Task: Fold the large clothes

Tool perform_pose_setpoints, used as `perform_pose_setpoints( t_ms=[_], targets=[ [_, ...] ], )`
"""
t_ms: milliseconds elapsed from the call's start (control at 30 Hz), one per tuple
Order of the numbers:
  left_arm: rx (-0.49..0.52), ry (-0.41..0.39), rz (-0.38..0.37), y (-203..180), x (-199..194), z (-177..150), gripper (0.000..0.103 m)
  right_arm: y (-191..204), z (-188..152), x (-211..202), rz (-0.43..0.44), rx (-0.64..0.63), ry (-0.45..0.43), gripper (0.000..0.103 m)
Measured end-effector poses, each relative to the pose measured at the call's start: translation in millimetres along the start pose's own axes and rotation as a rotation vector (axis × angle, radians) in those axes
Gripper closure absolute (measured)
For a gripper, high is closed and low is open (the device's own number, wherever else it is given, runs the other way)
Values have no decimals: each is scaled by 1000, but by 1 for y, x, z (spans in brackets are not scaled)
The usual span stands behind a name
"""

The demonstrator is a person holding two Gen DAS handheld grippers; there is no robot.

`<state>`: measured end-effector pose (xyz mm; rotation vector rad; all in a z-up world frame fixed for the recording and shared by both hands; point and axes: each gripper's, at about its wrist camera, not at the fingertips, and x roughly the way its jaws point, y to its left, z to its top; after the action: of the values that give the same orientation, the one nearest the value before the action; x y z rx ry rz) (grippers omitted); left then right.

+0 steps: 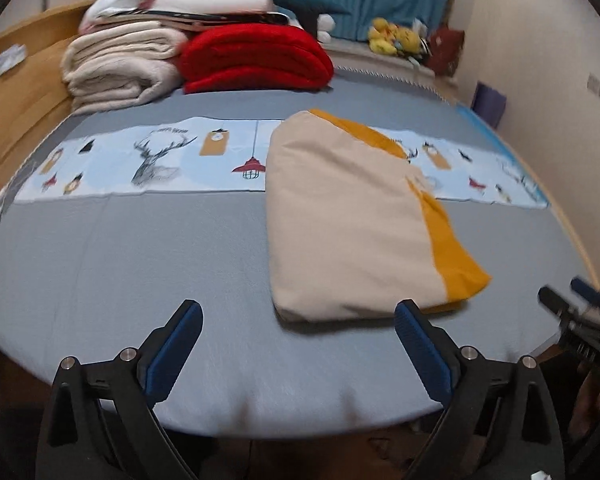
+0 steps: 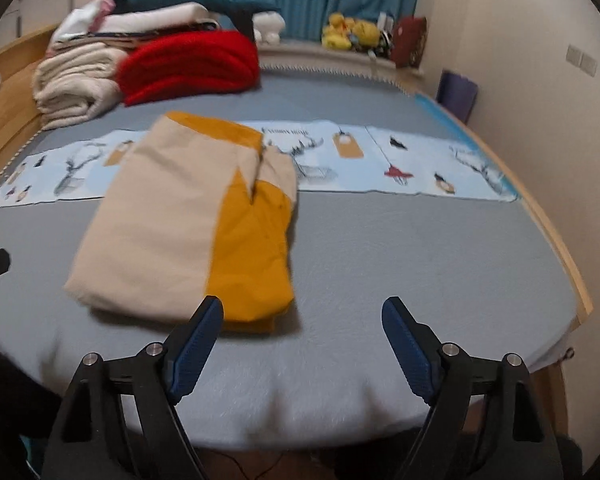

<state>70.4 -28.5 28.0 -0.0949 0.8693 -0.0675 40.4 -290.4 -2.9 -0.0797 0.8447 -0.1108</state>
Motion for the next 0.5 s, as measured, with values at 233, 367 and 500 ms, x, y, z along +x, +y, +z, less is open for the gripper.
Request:
perform_pose_setpoints(
  t_ms=[233,367,500],
  targets=[
    [-41,-25,-1,-17,-23,-34,5,29,-23,-40,49,10,-13,19],
    [-14,-15,-14,-27,-19,-39,5,39,-28,-38,70,-8,-7,19],
    [-15,-26,-16,-31,-15,-38,5,43,-24,-37,84,-19,-26,19]
  ],
)
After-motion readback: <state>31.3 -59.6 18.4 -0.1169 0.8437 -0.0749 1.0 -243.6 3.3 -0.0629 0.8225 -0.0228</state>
